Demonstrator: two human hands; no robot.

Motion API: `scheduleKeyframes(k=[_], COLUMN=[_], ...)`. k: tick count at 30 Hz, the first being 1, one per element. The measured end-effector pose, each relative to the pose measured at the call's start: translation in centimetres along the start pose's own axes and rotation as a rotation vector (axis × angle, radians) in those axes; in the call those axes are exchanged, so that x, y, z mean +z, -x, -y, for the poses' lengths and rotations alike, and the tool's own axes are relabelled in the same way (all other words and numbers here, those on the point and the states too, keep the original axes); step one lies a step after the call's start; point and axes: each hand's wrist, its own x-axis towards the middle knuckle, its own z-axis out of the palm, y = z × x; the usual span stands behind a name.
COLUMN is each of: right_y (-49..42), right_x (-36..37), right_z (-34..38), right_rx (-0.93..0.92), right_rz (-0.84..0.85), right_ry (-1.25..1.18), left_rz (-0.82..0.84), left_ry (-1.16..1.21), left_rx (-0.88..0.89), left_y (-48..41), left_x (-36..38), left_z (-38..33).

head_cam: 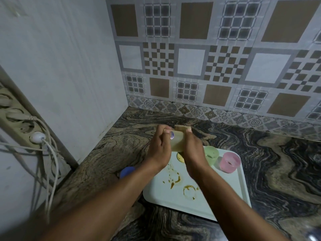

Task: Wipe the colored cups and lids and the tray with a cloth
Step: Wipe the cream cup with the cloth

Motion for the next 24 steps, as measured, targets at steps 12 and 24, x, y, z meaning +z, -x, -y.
scheduleKeyframes(k=[12,24], right_y=[2.2,4.0], right_x=[1.3,1.9], right_z=[-0.1,-0.8], right_rx=[-0.372,-0.640], right_rz=[0.049,0.136], right_ry=[0.302,0.503], left_rz=[-0.088,-0.204], left_ry=[0.208,0.568], left_rx=[-0.294,-0.644], left_y=[-1.4,-2.7], left_x=[-1.0,-2.1], left_z=[-0.5,-0.4])
